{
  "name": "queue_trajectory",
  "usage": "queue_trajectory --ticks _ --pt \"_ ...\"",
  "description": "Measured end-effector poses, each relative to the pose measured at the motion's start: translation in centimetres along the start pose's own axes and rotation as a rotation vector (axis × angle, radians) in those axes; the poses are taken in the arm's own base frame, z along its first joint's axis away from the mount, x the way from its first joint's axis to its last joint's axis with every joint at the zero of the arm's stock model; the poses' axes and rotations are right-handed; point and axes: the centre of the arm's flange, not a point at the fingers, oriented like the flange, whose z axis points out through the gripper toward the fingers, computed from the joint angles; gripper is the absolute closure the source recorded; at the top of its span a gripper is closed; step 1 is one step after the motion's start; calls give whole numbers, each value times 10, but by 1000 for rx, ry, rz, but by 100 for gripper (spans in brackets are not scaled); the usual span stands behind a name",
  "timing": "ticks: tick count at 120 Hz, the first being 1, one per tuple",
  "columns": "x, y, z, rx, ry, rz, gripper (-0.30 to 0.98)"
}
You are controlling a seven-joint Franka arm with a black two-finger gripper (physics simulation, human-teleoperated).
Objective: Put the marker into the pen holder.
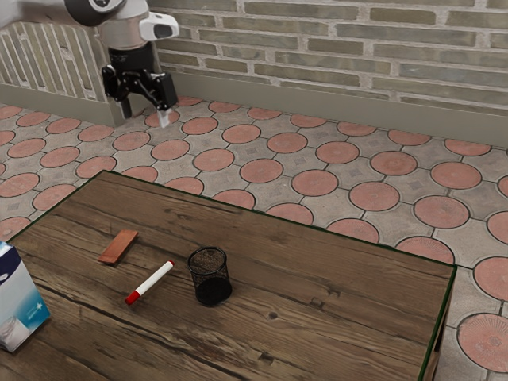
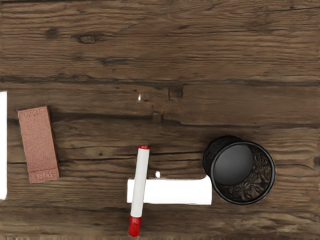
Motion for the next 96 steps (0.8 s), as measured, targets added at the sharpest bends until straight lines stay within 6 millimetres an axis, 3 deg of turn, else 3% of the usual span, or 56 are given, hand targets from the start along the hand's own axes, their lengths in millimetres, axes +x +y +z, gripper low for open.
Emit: queue_trajectory --ticks 15,21,31,35,43,54,88,96 --pt "-1 -1 -3 5 -6 0 0" --pt "8 -2 13 8 -30 -3 0" --pt "31 -8 57 14 -84 -18 0" --pt "36 -8 91 13 -121 -17 0" --pt "31 -6 156 -1 -168 -16 0" --pt "24 -4 216 3 -186 -11 0" --pt "0 -13 341 25 -171 41 0" --pt "3 -22 355 32 -145 50 0"
